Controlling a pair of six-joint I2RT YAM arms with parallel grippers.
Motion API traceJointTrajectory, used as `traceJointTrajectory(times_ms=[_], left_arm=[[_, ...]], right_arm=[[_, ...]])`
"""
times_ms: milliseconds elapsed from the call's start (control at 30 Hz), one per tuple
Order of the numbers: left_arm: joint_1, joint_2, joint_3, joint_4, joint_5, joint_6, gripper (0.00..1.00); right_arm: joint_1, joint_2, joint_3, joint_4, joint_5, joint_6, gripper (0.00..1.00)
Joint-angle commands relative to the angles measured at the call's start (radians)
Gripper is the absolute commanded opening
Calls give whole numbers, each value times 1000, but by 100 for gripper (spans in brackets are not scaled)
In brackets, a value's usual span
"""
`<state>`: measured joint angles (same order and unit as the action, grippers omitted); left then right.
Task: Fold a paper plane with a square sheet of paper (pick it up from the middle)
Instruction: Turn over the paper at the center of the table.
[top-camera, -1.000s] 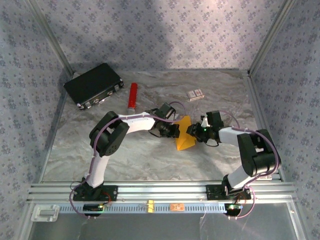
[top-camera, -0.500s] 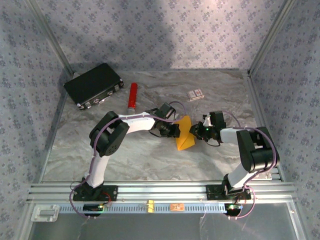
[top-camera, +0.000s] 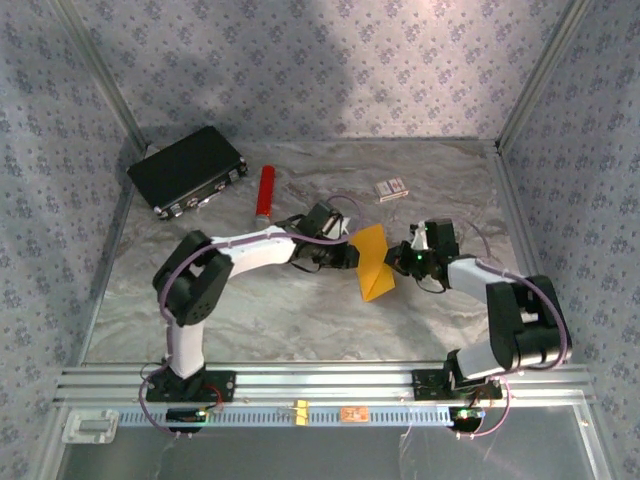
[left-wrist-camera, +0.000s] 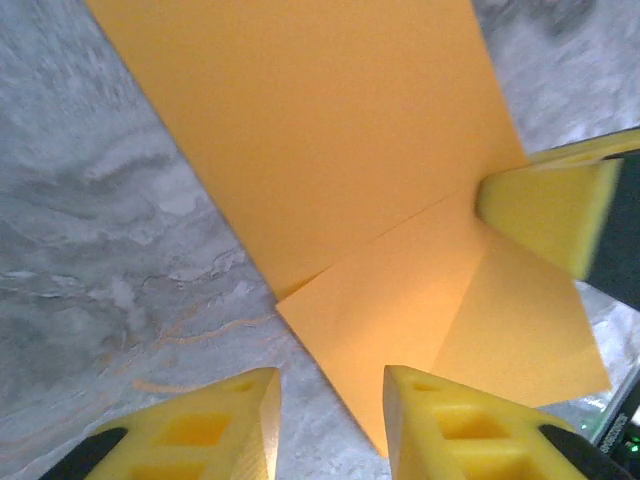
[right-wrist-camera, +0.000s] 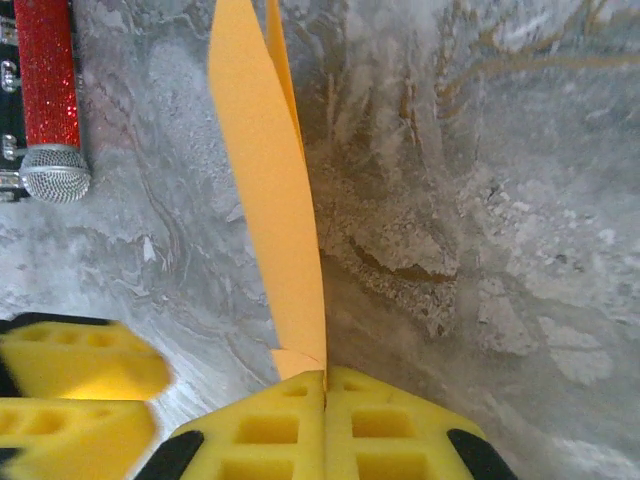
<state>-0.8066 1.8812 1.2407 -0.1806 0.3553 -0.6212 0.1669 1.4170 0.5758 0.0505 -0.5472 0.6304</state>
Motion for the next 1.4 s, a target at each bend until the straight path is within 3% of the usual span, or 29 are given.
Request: traceJointTrajectory(times_ms=[0,233,333,600,733,900,1167,1367], left_arm=[[18,-110,-54,57,-87,-3,35],[61,-279,-227,165,-198,-44,41],[75,-353,-288,186,-243,-51,45],[115,-514,-422,194,-335,-91,55],[130,-574,-476,202,-353,-121,57],[143,-667,-526,173,-417,-134,64],[173,-866,-566,16,-563,-119,100],[201,-956,-569,-84,-620,-95,100]], right_arm=[[25,-81,62,-196,125,-122,6],[126,-200,189,-478,436,-244,6],[202,-214,255,-589,647,-246,6],[405,-142,386,-794,1147,-188,6],[512,-64,434,-832,1323,-145,5],[588,70,480,-822,1350,-106,6],[679,315,585,-783,1281,-96,9],[719,438,691,-746,1179,-94,10]])
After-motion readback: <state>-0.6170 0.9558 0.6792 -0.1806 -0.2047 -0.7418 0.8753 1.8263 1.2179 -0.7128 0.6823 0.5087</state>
